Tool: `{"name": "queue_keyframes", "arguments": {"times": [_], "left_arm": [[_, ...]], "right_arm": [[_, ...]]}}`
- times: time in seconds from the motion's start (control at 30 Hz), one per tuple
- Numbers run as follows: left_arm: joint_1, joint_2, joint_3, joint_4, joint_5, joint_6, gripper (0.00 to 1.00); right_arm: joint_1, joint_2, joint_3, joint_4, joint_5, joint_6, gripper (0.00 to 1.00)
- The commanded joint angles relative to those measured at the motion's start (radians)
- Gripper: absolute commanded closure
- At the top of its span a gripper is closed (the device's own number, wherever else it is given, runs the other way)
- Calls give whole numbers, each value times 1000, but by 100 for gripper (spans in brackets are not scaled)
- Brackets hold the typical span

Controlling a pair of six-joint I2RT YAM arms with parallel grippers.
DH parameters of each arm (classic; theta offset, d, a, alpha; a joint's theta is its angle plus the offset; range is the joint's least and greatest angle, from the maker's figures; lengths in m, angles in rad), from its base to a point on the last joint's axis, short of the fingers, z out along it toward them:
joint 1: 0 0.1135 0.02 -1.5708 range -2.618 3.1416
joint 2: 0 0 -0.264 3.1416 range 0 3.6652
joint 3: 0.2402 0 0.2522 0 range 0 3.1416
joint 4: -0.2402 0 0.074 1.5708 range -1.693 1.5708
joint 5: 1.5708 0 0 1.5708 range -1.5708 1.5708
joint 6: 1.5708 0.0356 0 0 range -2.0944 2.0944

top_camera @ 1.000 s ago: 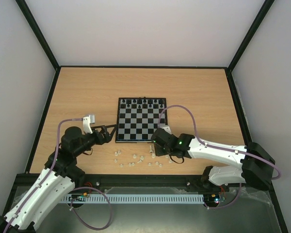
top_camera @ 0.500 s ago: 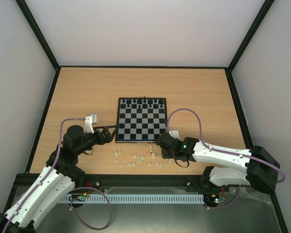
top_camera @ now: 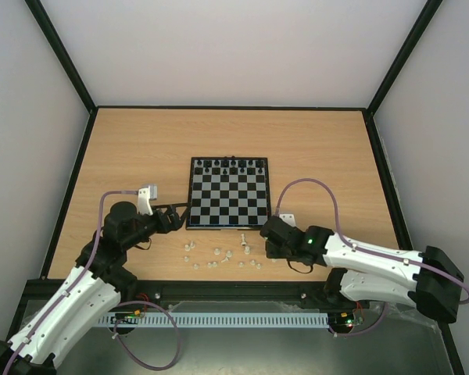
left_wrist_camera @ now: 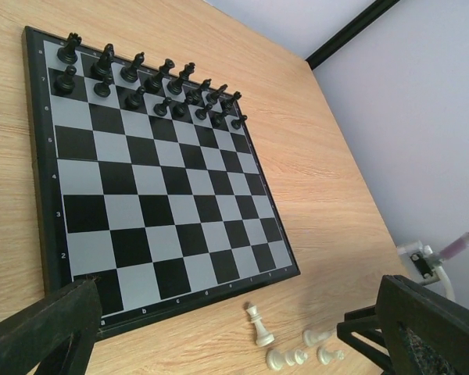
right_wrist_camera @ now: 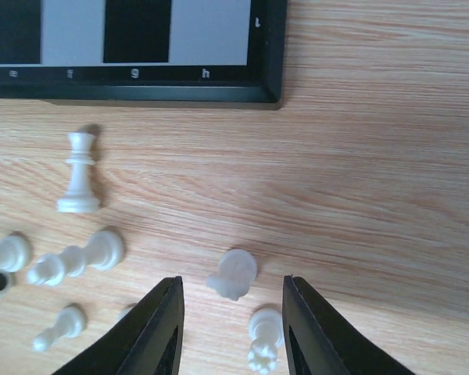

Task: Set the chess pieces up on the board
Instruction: Pick up the chess piece at the center of the board.

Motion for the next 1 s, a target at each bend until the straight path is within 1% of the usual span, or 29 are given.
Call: {"name": "queue_keyframes", "arguments": {"times": [0.0, 0.47, 0.7, 0.97], "left_arm": [[-5, 3, -11, 19, -5, 6, 1], [-7, 17, -18, 38, -9, 9, 1], [-7, 25, -30, 52, -11, 11, 1], [-9, 19, -41, 54, -12, 7, 1]], "right_arm": [[8, -53, -19, -83, -22, 41, 65], [26, -85, -52, -139, -64, 97, 70], [71, -15, -54, -107, -74, 101, 70], [74, 38, -43, -108, -40, 95, 74]]}}
